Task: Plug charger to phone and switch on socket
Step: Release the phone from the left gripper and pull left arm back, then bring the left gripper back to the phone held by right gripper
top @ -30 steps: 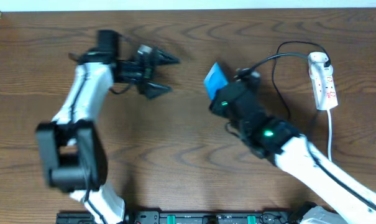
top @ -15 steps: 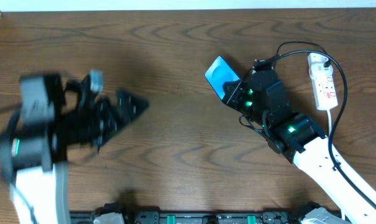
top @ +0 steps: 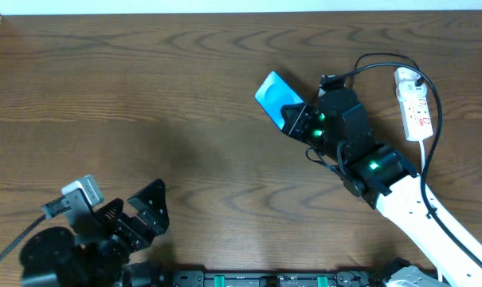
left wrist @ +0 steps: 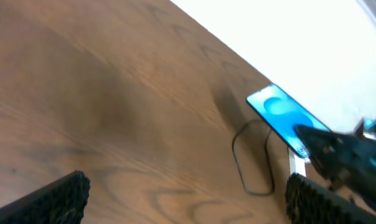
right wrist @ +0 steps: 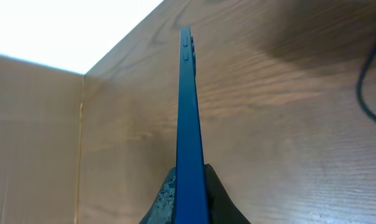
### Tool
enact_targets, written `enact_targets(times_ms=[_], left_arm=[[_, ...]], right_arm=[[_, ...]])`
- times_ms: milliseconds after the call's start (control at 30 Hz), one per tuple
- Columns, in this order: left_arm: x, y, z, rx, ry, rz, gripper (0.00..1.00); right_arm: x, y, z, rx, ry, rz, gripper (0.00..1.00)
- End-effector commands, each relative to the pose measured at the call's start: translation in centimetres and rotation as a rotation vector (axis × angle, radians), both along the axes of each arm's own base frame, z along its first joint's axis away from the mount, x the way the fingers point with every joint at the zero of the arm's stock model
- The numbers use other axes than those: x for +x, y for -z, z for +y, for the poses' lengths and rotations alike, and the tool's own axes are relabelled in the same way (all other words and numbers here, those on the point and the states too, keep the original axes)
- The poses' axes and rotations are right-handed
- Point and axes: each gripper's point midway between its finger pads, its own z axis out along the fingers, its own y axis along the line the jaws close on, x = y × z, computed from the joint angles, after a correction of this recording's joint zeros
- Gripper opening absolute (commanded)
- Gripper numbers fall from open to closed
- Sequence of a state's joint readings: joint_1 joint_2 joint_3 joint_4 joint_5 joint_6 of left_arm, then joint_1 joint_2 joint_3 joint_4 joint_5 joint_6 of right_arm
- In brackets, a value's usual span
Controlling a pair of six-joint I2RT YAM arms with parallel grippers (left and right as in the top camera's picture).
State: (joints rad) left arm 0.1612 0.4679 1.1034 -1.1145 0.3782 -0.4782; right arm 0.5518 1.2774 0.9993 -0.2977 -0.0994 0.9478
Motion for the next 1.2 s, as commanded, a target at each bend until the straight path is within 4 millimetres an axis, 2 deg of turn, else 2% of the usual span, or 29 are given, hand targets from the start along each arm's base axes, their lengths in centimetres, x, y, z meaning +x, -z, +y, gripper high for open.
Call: enact_targets(times_ms=[0, 133, 267, 400, 467, 600, 667, 733, 900, 1033, 1167], left_arm=[[1.2, 3.7, 0.8, -0.141, -0.126, 0.08, 1.0], [4.5, 8.0, 1.2, -0.345, -0.246, 0.137, 0.98], [7.4, 11.9, 0.0, -0.495, -0.222, 0.186, 0.98], [9.2, 14.0, -1.7, -0.663, -0.182, 0.248, 0.98], [10.6, 13.5, -2.5, -0.697, -0.111, 0.209, 0.98], [13.3, 10.1, -4.7, -0.754, 0.092, 0.085, 0.98], [14.4, 9.2, -5.7, -0.8, 0.141, 0.068, 0.98], [15.1, 9.6, -6.7, -0.84, 0.157, 0.098, 0.98], [15.9, 12.1, -9.7, -0.916, 0.192, 0.238, 0.98], [16.6, 11.7, -11.6, -0.961, 0.262, 0.234, 0.98], [17.4, 11.0, -11.9, -1.034, 0.244, 0.232, 0.98]], right_arm=[[-0.5, -1.2, 0.8, 0.005, -0.089, -0.043, 0.01], [-0.6, -1.2, 0.8, 0.009, -0.094, -0.041, 0.01], [-1.4, -0.6, 0.0, -0.003, -0.109, 0.008, 0.01], [-2.3, -0.3, -0.8, -0.055, -0.151, 0.004, 0.01], [-2.3, -0.3, -0.8, -0.059, -0.155, 0.001, 0.01], [-2.3, -0.5, -0.2, 0.024, -0.131, 0.036, 0.01], [-2.1, -0.7, 0.1, 0.051, -0.125, 0.032, 0.01], [-1.7, -1.1, 0.3, 0.064, -0.126, 0.001, 0.01], [-1.0, -1.7, 0.7, 0.11, -0.116, -0.049, 0.01], [-1.2, -1.3, 0.7, 0.146, -0.092, -0.006, 0.01], [-1.3, -0.7, 0.7, 0.189, -0.05, 0.047, 0.01]])
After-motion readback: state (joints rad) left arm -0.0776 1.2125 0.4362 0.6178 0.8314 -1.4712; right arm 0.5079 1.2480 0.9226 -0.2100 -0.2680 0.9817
